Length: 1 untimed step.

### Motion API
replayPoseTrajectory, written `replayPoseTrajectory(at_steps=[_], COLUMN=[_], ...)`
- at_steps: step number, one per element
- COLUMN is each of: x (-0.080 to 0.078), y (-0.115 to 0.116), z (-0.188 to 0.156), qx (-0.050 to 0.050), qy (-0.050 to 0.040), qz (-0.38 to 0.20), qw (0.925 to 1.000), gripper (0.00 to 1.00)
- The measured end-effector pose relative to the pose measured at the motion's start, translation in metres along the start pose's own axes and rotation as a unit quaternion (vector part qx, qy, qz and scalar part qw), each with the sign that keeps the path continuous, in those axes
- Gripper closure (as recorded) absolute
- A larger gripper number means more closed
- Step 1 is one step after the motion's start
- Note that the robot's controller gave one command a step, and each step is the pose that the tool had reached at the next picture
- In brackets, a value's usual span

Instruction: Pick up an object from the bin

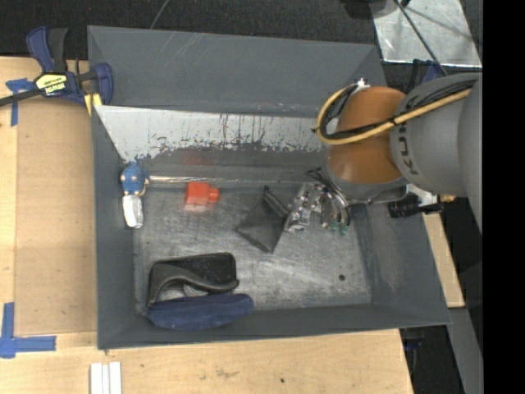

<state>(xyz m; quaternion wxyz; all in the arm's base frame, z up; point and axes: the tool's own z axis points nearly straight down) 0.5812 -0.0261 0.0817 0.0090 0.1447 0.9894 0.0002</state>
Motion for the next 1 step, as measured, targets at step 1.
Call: replayPoseTrajectory(at_steps=[1], x=[-0.0191], y=[-0.0038], z=[-0.1498], qx=[0.0], qy=[0.0029], qz=[0.009], qw=[1.0], gripper=[1.0])
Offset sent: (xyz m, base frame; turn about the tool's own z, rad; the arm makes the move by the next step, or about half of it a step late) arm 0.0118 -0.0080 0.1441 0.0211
